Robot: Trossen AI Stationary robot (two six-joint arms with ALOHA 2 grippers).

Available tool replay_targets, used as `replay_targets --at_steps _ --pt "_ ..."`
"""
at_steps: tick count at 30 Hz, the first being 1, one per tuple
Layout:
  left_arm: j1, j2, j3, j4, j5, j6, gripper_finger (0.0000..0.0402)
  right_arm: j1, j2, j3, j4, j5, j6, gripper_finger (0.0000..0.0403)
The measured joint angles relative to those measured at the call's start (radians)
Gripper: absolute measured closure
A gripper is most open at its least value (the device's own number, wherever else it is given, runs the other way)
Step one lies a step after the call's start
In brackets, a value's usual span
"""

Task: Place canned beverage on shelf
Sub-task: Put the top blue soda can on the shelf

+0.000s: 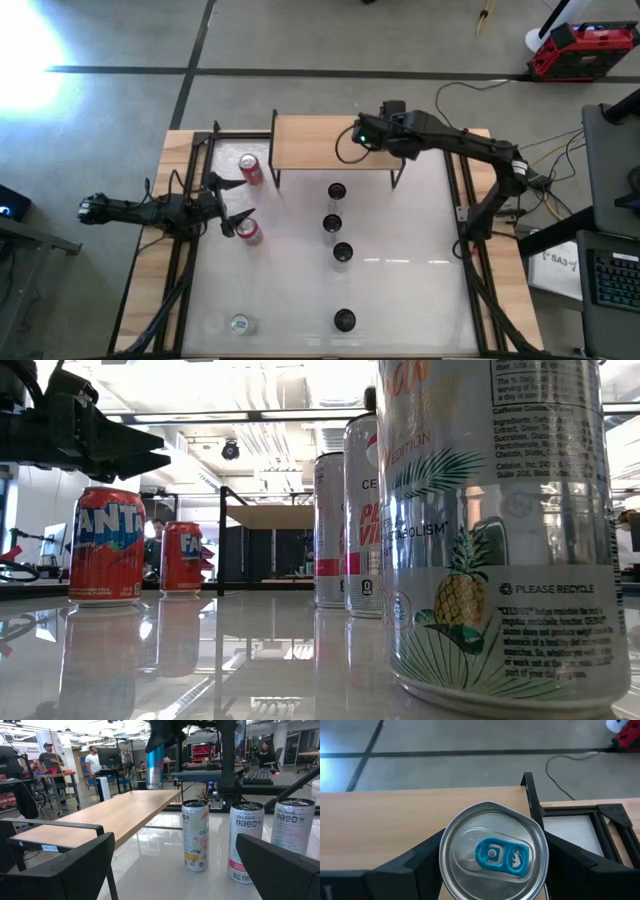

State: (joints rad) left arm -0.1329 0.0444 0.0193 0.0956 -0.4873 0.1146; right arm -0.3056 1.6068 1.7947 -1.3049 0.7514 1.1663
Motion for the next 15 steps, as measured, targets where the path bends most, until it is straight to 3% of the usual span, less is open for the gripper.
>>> replay_targets --at_steps 15 --pt "0.0 0.0 0.0 0.0 0.0 0.0 0.0002 -0.167 0.048 0.0 0.134 -0.053 -0.068 0.0142"
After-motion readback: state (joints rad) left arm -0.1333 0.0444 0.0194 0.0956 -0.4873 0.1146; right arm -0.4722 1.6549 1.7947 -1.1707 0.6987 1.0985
